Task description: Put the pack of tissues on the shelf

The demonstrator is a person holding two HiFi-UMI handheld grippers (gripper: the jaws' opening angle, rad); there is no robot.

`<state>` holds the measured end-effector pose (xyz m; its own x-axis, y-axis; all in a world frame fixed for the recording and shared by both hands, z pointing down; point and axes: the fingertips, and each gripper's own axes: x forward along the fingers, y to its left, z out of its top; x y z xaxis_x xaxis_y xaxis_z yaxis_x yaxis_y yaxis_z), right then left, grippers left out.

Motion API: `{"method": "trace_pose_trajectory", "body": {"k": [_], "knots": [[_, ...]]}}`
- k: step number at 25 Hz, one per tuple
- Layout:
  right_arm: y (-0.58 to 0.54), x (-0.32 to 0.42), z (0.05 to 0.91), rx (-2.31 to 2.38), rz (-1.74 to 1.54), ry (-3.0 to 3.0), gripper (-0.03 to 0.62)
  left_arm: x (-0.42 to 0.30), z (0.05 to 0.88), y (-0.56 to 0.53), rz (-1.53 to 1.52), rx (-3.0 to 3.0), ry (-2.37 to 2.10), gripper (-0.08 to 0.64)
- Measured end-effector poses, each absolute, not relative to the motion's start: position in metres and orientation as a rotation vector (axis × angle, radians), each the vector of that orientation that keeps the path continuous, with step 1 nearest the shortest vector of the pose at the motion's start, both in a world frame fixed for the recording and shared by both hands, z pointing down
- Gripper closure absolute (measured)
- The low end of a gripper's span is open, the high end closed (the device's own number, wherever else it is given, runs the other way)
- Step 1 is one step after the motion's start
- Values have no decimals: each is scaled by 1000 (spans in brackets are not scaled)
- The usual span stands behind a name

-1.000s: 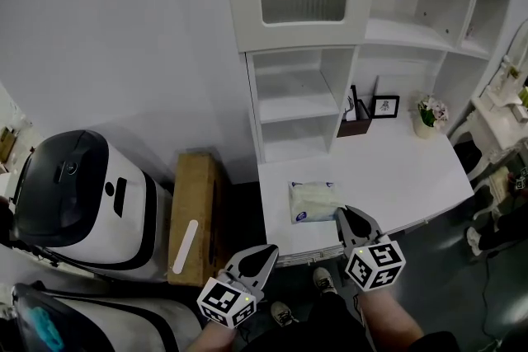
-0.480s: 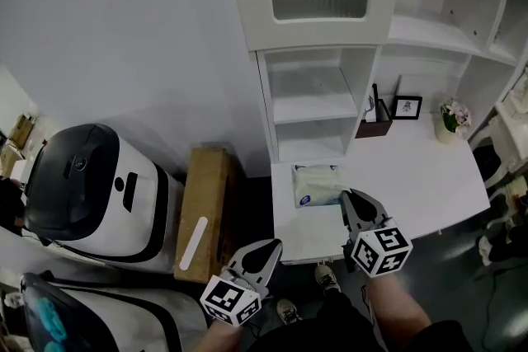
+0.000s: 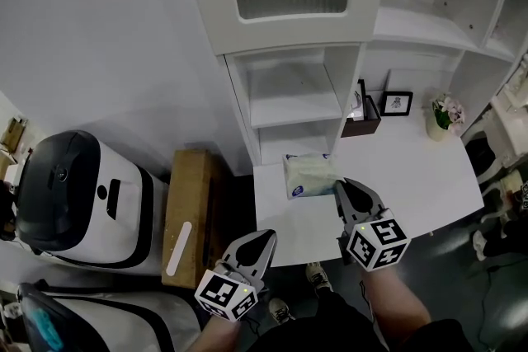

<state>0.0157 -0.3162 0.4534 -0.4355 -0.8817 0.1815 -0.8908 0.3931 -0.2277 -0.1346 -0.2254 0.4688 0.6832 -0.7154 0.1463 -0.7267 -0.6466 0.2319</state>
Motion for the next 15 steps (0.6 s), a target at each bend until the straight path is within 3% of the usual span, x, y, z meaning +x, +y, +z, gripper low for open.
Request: {"method": "trace_pose_trajectory", "body": {"k": [15], "knots": [[-404, 28, 426, 1641, 393, -2673, 584, -120, 453, -272, 43, 2612, -1257, 557]]}}
